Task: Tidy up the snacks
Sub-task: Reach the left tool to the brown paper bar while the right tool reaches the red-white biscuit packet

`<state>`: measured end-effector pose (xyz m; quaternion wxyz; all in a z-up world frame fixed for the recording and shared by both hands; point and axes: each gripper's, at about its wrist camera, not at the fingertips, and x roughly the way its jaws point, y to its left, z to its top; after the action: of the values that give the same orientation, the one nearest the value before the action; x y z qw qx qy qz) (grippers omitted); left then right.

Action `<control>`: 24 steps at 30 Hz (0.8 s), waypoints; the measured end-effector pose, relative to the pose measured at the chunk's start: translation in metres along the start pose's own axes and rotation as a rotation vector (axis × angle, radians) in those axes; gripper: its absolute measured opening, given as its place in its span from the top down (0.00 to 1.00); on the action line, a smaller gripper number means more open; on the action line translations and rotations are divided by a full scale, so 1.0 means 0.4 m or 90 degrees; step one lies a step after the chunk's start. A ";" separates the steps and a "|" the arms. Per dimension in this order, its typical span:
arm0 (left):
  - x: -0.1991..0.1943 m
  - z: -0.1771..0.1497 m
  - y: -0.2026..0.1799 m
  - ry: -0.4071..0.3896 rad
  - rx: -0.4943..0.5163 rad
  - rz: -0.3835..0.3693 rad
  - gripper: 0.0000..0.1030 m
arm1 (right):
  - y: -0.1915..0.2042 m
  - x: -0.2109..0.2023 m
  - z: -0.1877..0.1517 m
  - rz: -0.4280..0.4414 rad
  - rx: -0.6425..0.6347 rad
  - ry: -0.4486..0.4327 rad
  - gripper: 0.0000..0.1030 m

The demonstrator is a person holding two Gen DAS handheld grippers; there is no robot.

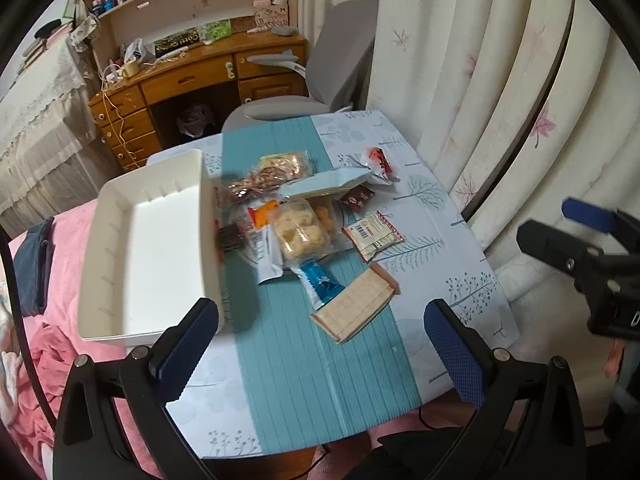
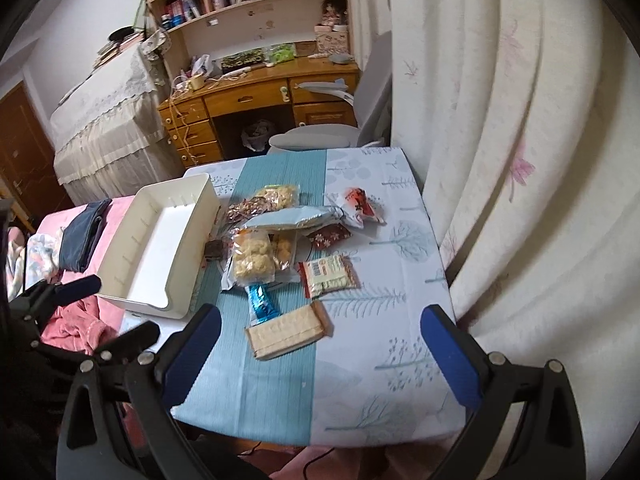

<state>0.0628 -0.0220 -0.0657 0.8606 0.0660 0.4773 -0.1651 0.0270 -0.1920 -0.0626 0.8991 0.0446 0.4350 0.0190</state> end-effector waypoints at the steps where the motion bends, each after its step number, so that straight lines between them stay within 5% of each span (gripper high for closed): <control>1: 0.020 0.004 -0.009 0.005 0.001 0.001 0.01 | -0.007 0.014 0.007 0.002 -0.010 0.002 0.02; 6: 0.123 0.005 -0.044 0.049 -0.010 0.002 0.01 | -0.047 0.076 0.026 0.037 -0.038 -0.002 0.02; 14: 0.298 -0.023 -0.061 0.159 -0.114 0.027 0.01 | -0.097 0.229 0.029 0.078 -0.123 0.026 0.02; 24: 0.458 -0.079 -0.022 0.278 -0.320 0.033 0.01 | -0.092 0.397 -0.010 0.119 -0.277 0.022 0.02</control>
<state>0.1243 -0.0625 -0.2369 0.7314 -0.1027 0.6742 -0.0024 0.1222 -0.2169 -0.1926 0.8744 -0.1104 0.4299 0.1962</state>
